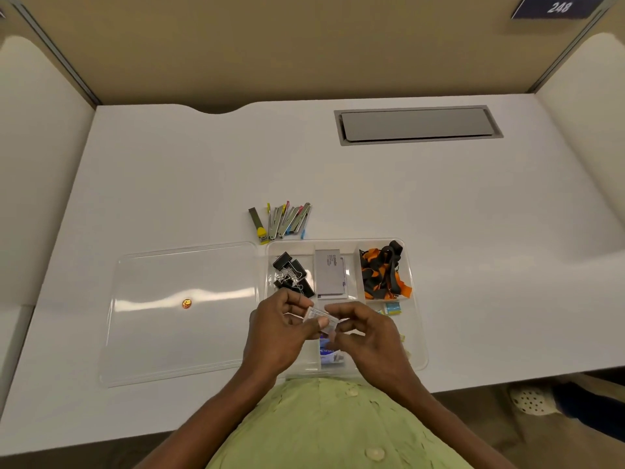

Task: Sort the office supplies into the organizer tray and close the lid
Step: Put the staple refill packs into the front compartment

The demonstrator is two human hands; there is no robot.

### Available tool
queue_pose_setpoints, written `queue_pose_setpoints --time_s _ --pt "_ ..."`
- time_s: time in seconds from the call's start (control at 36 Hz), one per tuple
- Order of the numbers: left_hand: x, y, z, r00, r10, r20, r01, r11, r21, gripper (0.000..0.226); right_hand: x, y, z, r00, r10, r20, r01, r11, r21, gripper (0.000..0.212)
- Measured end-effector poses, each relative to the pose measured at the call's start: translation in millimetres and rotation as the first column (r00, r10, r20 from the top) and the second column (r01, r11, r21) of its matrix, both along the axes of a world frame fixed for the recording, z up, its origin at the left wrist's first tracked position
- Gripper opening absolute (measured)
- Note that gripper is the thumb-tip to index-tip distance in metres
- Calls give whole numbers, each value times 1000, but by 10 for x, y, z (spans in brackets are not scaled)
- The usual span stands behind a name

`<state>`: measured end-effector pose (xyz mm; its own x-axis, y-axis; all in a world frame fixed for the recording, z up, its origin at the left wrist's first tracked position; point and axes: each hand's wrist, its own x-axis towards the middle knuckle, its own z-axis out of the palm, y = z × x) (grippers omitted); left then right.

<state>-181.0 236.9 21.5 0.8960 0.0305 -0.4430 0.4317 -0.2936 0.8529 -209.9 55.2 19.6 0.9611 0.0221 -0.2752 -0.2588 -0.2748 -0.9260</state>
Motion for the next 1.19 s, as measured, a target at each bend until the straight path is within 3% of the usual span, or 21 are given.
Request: queue_pose_setpoints --time_s 0.11,0.19,0.28,0.36,0.47,0.56,0.67,0.78,1.03,1.19 --pt "-49 -2 -57 998 -67 0 67 997 32 28 23 -22 -34 995 -82 -49 82 997 0 16" --pt "-88 46 -111 988 -100 115 67 962 265 20 47 -93 -144 998 -44 -49 31 969 -243 14" --pt "-122 185 -176 973 -114 203 -5 861 508 25 60 -194 -221 994 60 -89 -96 869 -485 13" --pt "-146 339 -238 966 -101 239 -75 772 631 25 26 -217 -272 980 150 -132 -199 805 -559 15" --pt "-160 477 -282 991 -61 120 -35 744 667 26 -42 -185 -274 962 273 -13 -229 779 -583 18" --pt "-181 505 -290 994 -48 93 -27 741 671 21 -97 -195 -275 889 452 79 -302 705 -642 16" --pt "-194 493 -303 997 -45 62 -9 737 676 25 -145 -213 -317 833 553 20 -388 608 -693 15" --pt "-195 466 -288 998 -48 51 -1 718 696 25 -148 -230 -307 847 531 25 -381 638 -669 5" --pt "-207 445 -290 999 -19 38 -12 734 679 26 -15 -218 -381 845 512 -153 -458 547 -701 31" --pt "-197 449 -294 999 -14 30 -10 737 676 26 -43 -90 -382 806 576 -137 -465 474 -747 18"
